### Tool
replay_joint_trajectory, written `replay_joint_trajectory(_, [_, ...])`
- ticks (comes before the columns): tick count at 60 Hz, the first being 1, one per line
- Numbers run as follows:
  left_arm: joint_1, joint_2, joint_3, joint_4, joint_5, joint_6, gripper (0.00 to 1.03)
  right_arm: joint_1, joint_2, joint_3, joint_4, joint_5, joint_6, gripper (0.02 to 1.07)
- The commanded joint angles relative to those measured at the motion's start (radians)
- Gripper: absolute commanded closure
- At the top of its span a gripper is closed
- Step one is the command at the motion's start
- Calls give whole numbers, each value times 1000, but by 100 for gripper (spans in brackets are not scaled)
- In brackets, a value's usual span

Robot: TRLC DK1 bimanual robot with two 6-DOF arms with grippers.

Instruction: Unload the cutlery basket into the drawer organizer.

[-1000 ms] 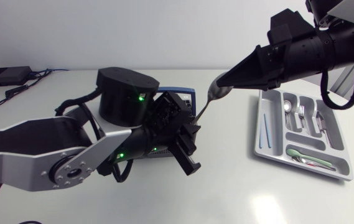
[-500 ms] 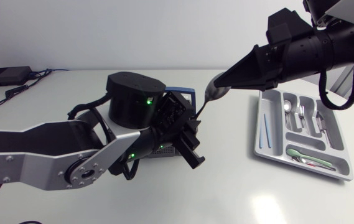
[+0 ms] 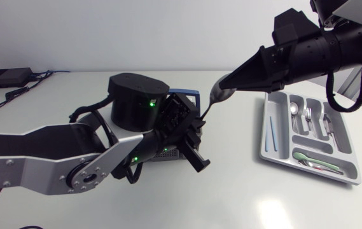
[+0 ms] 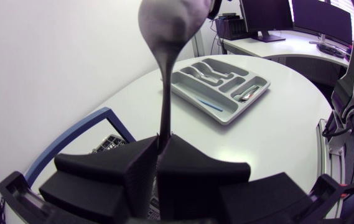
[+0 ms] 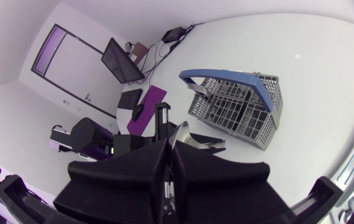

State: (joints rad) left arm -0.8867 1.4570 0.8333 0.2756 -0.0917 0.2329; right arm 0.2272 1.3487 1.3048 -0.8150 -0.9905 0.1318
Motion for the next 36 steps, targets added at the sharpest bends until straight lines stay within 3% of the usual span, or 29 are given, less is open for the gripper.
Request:
replay_joint_trajectory(1, [0,11,18,11,-13,-14,84,0,-5,-22,0,-17,26,101])
replay_joint_trajectory(22, [0,-15,12,-9,-5,-12,85,0,-13,-32,10,-23,11,100])
replay_joint_trajectory(36, [-6,-35,9,-30,24,-12,85,-8,-23,-32,17,-23,-9,80])
